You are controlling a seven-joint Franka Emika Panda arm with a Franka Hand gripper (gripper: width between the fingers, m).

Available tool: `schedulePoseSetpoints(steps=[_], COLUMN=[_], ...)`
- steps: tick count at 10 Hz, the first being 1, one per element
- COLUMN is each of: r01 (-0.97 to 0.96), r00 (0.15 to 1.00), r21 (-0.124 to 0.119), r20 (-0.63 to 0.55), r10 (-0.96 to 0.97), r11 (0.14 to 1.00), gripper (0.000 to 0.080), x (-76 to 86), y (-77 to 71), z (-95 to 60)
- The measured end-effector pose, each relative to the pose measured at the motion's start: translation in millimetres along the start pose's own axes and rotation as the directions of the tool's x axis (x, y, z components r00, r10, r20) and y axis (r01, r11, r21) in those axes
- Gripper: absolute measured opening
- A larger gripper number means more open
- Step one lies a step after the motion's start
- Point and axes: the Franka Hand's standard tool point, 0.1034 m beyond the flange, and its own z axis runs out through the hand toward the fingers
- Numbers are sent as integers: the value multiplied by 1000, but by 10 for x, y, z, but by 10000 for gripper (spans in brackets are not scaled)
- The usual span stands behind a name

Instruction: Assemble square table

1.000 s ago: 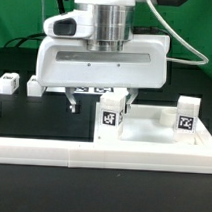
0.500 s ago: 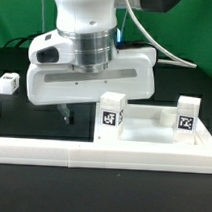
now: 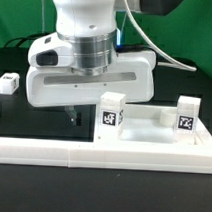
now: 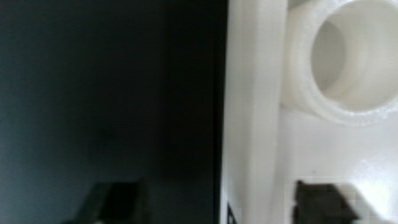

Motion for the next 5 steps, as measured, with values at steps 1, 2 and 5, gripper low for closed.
schedulePoseSetpoints(steps=[1, 2, 5], r01=[-1, -1, -3], r00=[1000, 1000, 1000], r21=[0, 0, -2], r20=[0, 0, -1], r10=[1, 1, 3], r11=[1000, 1000, 1000], gripper=[243, 109, 60], x=[0, 0, 1], y=[2, 4, 22], z=[0, 0, -2])
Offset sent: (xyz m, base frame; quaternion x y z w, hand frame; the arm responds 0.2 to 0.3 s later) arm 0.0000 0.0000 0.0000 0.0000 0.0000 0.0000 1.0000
